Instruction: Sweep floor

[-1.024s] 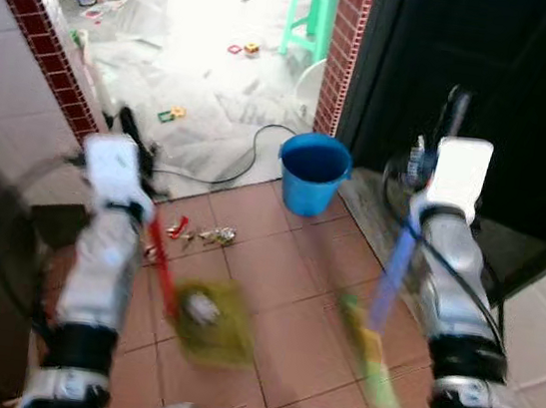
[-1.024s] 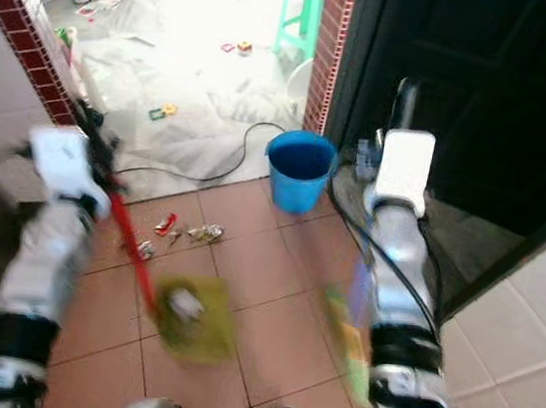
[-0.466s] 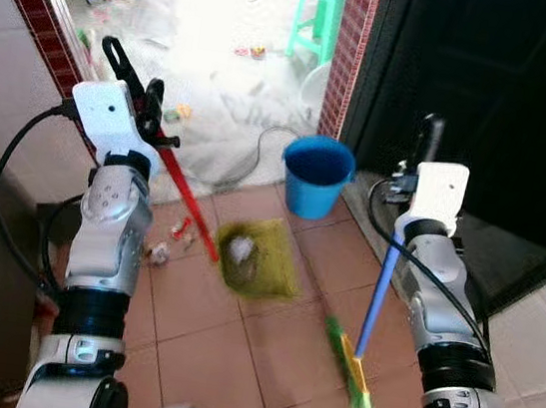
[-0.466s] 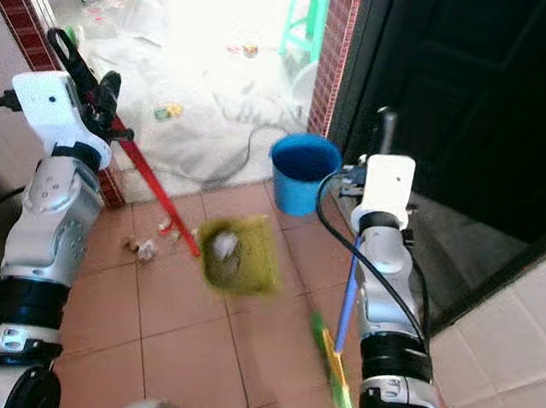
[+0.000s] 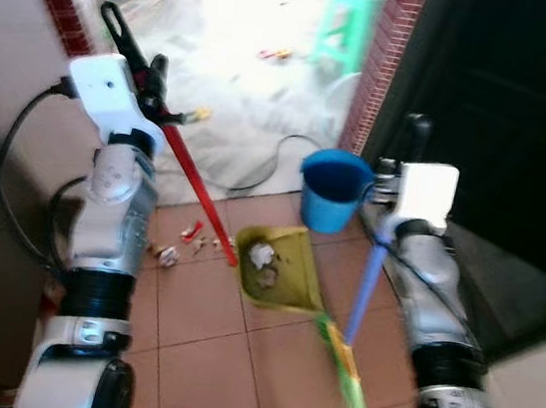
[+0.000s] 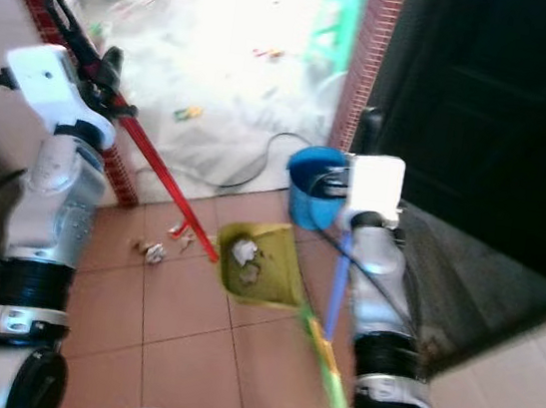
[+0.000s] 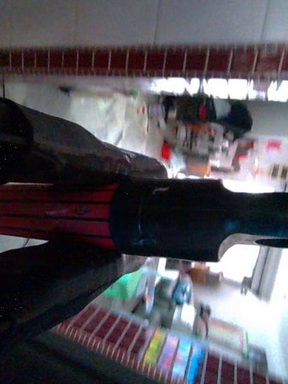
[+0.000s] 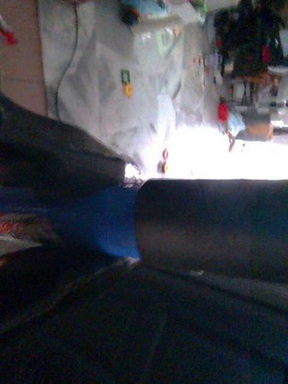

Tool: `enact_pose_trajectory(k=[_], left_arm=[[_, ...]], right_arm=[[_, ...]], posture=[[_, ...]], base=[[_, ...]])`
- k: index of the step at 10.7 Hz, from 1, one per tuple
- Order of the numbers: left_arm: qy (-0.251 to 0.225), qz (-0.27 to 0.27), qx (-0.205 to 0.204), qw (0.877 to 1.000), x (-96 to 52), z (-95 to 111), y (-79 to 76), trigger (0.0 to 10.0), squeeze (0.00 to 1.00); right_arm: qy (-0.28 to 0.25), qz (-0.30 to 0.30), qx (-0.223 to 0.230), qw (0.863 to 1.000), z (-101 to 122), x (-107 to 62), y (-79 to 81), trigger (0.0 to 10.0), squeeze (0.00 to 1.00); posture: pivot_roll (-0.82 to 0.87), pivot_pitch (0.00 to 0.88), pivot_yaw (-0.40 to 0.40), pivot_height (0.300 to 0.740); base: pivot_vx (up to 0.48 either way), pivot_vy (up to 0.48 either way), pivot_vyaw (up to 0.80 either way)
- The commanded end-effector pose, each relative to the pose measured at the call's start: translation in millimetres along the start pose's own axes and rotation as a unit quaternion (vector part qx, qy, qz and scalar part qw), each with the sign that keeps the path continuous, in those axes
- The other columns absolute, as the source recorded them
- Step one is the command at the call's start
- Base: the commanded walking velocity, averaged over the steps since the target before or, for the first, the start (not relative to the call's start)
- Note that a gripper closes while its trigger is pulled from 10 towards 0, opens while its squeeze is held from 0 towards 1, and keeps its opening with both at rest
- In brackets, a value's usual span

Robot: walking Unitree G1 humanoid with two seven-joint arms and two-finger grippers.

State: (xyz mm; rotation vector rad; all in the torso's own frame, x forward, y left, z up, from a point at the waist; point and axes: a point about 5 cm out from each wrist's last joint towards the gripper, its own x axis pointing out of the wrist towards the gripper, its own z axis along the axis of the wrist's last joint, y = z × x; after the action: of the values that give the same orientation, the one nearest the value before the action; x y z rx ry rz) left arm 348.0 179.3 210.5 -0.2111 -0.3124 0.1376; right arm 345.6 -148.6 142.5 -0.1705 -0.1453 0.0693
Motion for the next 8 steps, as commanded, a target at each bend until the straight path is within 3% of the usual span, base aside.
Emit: enact_pose_trajectory(k=[1, 8], left_arm=[[-0.046, -0.016, -0.004, 0.999, 5.0, 19.1, -11.0, 10.0, 0.0], [-0.096, -0.003, -0.022, 0.995, 15.2, 48.3, -9.7, 10.0, 0.0]], right_arm=[[-0.03, -0.014, -0.008, 0.999, 12.8, 3.1, -11.3, 10.0, 0.0], [-0.026, -0.004, 0.003, 1.0, 9.4, 3.3, -8.8, 10.0, 0.0]], posture=[[-0.11, 0.03, 0.072, 0.74], [-0.11, 0.028, 0.067, 0.74]], base=[[0.48, 0.0, 0.63], [0.478, 0.0, 0.0]])
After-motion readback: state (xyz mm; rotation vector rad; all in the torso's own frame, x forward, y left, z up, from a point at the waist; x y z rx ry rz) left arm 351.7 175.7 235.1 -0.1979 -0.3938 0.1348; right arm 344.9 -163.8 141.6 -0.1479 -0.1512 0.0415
